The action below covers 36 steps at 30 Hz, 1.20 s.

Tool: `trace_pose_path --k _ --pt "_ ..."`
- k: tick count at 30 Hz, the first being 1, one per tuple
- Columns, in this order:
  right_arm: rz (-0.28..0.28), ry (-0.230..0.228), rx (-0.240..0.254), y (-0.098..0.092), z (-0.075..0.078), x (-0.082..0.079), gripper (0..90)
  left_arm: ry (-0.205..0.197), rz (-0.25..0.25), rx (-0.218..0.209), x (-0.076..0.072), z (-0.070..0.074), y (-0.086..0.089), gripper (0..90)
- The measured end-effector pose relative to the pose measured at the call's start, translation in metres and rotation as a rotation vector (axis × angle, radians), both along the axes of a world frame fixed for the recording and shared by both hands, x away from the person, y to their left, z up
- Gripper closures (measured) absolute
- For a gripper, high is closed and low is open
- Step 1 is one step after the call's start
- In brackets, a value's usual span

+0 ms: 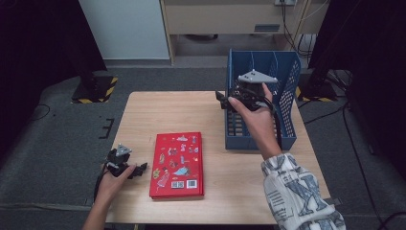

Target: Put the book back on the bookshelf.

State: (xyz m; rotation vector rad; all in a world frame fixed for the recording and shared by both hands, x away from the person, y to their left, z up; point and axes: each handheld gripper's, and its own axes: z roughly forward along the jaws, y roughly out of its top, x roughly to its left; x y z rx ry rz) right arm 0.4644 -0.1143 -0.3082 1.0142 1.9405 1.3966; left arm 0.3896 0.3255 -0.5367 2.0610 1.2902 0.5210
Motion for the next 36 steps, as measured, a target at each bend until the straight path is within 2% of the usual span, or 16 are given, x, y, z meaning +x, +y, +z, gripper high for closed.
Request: trace_pose_path --k 4,5,8,10,13,15,20,26,30,36 --pt "0.001 0.02 -0.017 -0.01 -0.017 -0.014 10.7 0.0 -0.015 0.007 0.001 0.0 0.001 0.0" --pt "-0.003 0.032 -0.029 -0.014 -0.023 -0.019 12.2 0.0 -0.021 0.008 0.0 0.0 0.002 0.0" --pt "-0.001 0.031 -0.081 -0.02 -0.039 -0.032 15.2 0.0 -0.025 0.008 0.0 0.0 0.002 0.0" --pt "0.01 0.032 -0.097 -0.024 -0.049 -0.042 16.1 0.0 -0.025 0.009 0.0 0.0 0.002 0.0" --pt "0.025 0.032 -0.096 -0.031 -0.062 -0.055 16.3 0.0 -0.025 0.009 0.0 0.0 0.002 0.0" --pt "0.038 0.041 -0.079 -0.034 -0.069 -0.063 16.5 -0.001 -0.025 0.01 0.0 0.0 0.002 0.0" --pt "0.075 0.048 -0.076 -0.034 -0.084 -0.081 16.0 0.0 -0.025 0.006 0.0 0.0 0.002 0.0" --pt "0.095 0.057 -0.064 -0.034 -0.1 -0.086 16.1 0.001 -0.01 0.01 -0.003 0.0 0.001 0.0" --pt "0.122 0.07 -0.061 -0.029 -0.11 -0.09 19.4 0.002 0.006 0.01 -0.006 0.0 -0.001 0.0" --pt "0.169 0.101 -0.09 -0.016 -0.127 -0.091 23.4 0.001 0.014 0.009 -0.007 0.0 -0.002 0.0"
